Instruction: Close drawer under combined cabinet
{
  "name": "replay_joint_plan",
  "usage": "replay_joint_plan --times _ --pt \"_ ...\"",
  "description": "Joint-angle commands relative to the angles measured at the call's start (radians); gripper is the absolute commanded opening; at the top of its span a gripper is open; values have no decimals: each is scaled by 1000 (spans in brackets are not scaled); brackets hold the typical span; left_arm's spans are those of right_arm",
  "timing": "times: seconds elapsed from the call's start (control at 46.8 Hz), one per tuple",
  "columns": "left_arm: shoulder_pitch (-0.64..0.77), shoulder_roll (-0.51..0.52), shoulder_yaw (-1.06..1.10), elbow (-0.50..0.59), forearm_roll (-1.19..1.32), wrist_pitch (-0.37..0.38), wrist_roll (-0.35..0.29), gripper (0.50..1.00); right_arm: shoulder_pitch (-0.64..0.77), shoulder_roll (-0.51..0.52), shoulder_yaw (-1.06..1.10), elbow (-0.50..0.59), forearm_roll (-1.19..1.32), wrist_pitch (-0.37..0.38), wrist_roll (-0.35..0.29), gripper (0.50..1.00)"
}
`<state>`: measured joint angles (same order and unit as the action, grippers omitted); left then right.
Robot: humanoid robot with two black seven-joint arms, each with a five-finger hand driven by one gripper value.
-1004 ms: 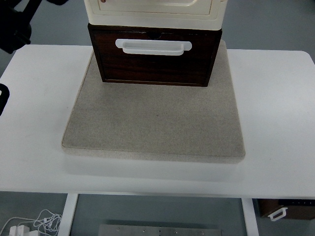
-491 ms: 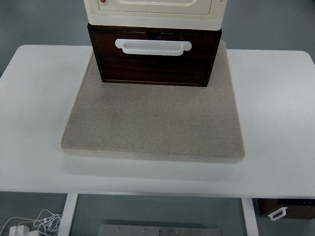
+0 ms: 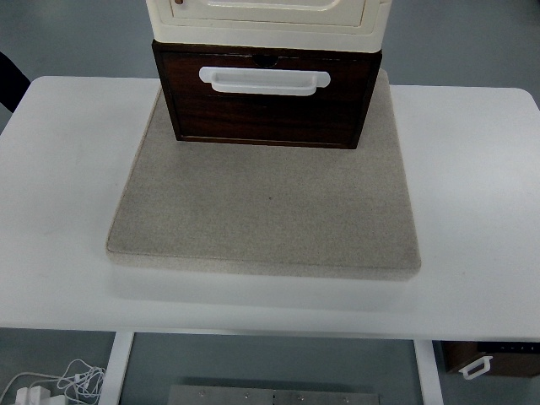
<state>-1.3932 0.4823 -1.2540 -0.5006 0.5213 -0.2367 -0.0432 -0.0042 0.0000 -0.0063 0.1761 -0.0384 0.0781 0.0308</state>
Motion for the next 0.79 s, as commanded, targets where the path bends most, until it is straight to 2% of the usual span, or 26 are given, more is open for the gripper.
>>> replay_joint_plan --times 0.0,0.128,0.427,0.577,0.769 --pt "2 1 21 66 -17 13 2 1000 0 0 0 0 0 0 0 952" --pt "32 -7 30 152 -69 19 0 1000 0 0 0 0 2 0 0 952" --pt "177 -14 80 162 -222 26 -7 1000 0 0 -1 0 2 0 0 952" --pt "255 -70 105 178 -267 25 -9 1000 0 0 0 0 2 0 0 952" --pt "286 -128 107 220 -388 13 0 1000 -2 0 2 0 2 2 0 952"
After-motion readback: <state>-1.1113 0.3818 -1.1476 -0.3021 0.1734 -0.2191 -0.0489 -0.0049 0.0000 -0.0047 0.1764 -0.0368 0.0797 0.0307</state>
